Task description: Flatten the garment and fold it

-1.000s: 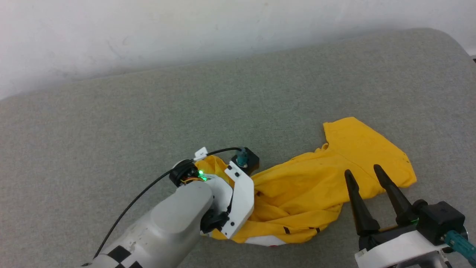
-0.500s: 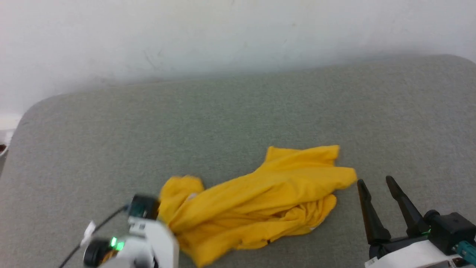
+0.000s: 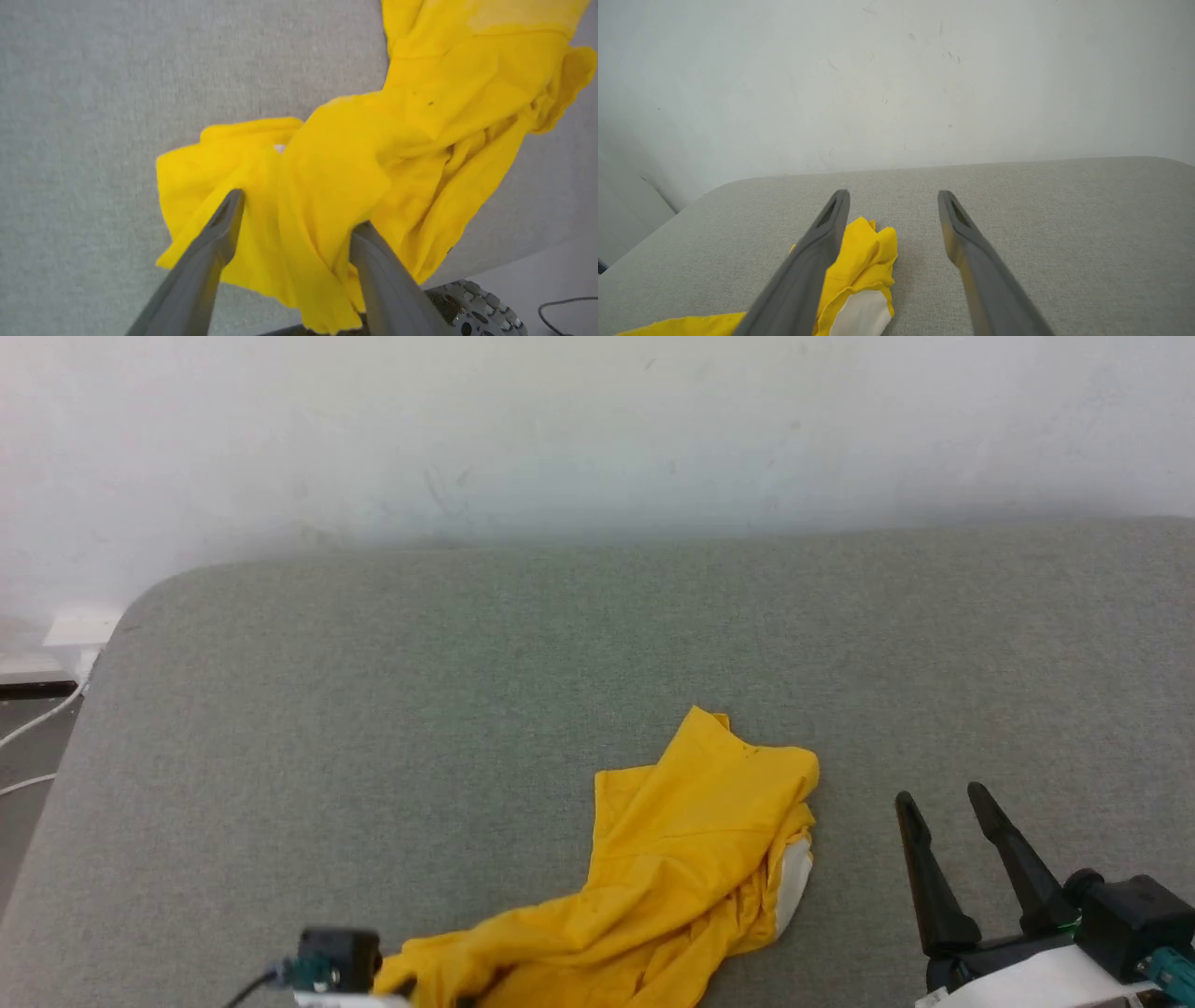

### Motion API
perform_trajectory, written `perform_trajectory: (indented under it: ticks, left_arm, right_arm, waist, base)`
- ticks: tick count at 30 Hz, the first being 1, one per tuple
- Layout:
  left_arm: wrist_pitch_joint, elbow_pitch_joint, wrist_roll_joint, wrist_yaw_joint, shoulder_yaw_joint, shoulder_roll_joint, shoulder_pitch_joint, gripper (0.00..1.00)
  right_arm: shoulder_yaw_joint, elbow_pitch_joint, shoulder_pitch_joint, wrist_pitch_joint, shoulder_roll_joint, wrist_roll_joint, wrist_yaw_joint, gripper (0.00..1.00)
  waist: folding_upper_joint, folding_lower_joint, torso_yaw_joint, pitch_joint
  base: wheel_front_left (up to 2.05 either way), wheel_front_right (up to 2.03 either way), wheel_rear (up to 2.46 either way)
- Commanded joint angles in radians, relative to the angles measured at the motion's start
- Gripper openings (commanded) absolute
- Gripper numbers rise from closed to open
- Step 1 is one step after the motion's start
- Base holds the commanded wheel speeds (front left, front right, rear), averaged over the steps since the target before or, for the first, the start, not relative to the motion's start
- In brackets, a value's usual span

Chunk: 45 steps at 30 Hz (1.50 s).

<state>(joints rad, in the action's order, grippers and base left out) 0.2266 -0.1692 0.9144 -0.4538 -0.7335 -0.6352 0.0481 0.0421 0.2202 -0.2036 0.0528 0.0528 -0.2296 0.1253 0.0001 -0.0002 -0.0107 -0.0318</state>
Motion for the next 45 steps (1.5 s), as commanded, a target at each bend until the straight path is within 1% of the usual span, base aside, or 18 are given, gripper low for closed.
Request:
perform_trajectory:
  ticks: [1,6,10,12,18,22,29,30,31,33,34,35,36,38,40,42,45]
  left_arm:
    - [-0.023,-0.010,-0.029,0.010,0.014,-0.003,-0.046,1.00]
    - [-0.104,0.005,-0.119,0.049,0.034,0.022,-0.196,1.00]
    - [-0.089,0.088,-0.173,0.108,-0.005,0.063,-0.333,1.00]
    - [-0.055,0.153,-0.196,0.148,-0.039,0.082,-0.402,1.00]
    - [0.089,0.394,-0.226,0.293,-0.151,0.154,-0.585,1.00]
    - [0.184,0.553,-0.232,0.370,-0.206,0.200,-0.677,1.00]
    - [0.368,0.764,-0.222,0.472,-0.282,0.259,-0.775,1.00]
    - [0.398,0.787,-0.217,0.484,-0.292,0.267,-0.782,1.00]
    - [0.398,0.787,-0.217,0.484,-0.292,0.267,-0.782,1.00]
    - [0.463,0.826,-0.203,0.505,-0.312,0.284,-0.787,1.00]
    - [0.482,0.838,-0.194,0.514,-0.317,0.292,-0.786,0.48]
    - [0.490,0.845,-0.185,0.520,-0.318,0.299,-0.784,0.15]
    - [0.487,0.850,-0.182,0.522,-0.318,0.304,-0.784,0.00]
    - [0.443,0.849,-0.183,0.517,-0.306,0.309,-0.785,0.00]
    - [0.360,0.833,-0.185,0.499,-0.280,0.308,-0.784,0.00]
    - [0.267,0.801,-0.193,0.470,-0.247,0.296,-0.782,0.00]
    - [0.140,0.728,-0.179,0.407,-0.177,0.261,-0.752,0.00]
  right_arm:
    - [0.000,0.008,0.003,-0.003,-0.003,0.001,0.005,1.00]
    - [0.006,0.014,0.013,-0.006,-0.003,0.000,0.005,1.00]
    - [0.016,0.015,0.027,-0.007,-0.003,-0.002,0.005,1.00]
    - [0.017,0.014,0.034,-0.006,-0.003,-0.003,0.005,1.00]
    - [0.021,0.001,0.054,-0.005,-0.003,-0.009,0.005,1.00]
    - [0.024,-0.009,0.066,0.004,-0.003,-0.014,0.005,1.00]
    - [0.030,-0.031,0.084,0.012,-0.003,-0.020,0.005,1.00]
    - [0.030,-0.034,0.085,0.013,-0.003,-0.020,0.005,1.00]
    - [0.030,-0.034,0.085,0.013,-0.003,-0.020,0.005,1.00]
    - [0.030,-0.038,0.087,0.014,-0.003,-0.020,0.005,1.00]
    - [0.031,-0.040,0.088,0.014,-0.003,-0.020,0.005,1.00]
    - [0.032,-0.041,0.088,0.014,-0.003,-0.020,0.005,1.00]
    - [0.033,-0.043,0.089,0.014,-0.003,-0.020,0.005,1.00]
    - [0.030,-0.045,0.088,0.016,-0.003,-0.022,0.005,1.00]
    - [0.025,-0.049,0.084,0.017,-0.003,-0.022,0.005,1.00]
    - [0.020,-0.050,0.078,0.016,-0.003,-0.020,0.005,1.00]
    - [0.011,-0.052,0.069,0.010,-0.003,-0.016,0.005,1.00]
  waist:
    - [-0.0001,0.0002,-0.005,0.001]
    - [-0.0001,0.0002,-0.037,-0.003]
    - [-0.0001,0.0002,-0.073,-0.017]
    - [-0.0001,0.0002,-0.093,-0.029]
    - [-0.0001,0.0002,-0.152,-0.075]
    - [-0.0001,0.0002,-0.182,-0.104]
    - [-0.0001,0.0002,-0.213,-0.130]
    - [-0.0001,0.0002,-0.214,-0.131]
    - [-0.0001,0.0002,-0.214,-0.131]
    - [-0.0001,0.0002,-0.215,-0.133]
    - [-0.0001,0.0002,-0.215,-0.133]
    - [-0.0001,0.0002,-0.215,-0.133]
    - [-0.0001,0.0002,-0.214,-0.133]
    - [-0.0001,0.0002,-0.208,-0.132]
    - [-0.0001,0.0002,-0.197,-0.125]
    - [-0.0001,0.0002,-0.182,-0.121]
    - [-0.0001,0.0002,-0.155,-0.108]
  base:
    - [0.00,0.00,0.00]
    - [0.00,0.00,0.00]
    - [0.00,0.00,0.00]
    - [0.00,0.00,0.00]
    - [0.00,0.00,0.00]
    - [0.00,0.00,0.00]
    - [0.00,0.00,0.00]
    - [0.00,0.00,0.00]
    - [0.00,0.00,0.00]
    - [0.00,0.00,0.00]
    - [0.00,0.00,0.00]
    - [0.00,0.00,0.00]
    - [0.00,0.00,0.00]
    - [0.00,0.00,0.00]
    - [0.00,0.00,0.00]
    - [0.00,0.00,0.00]
    - [0.00,0.00,0.00]
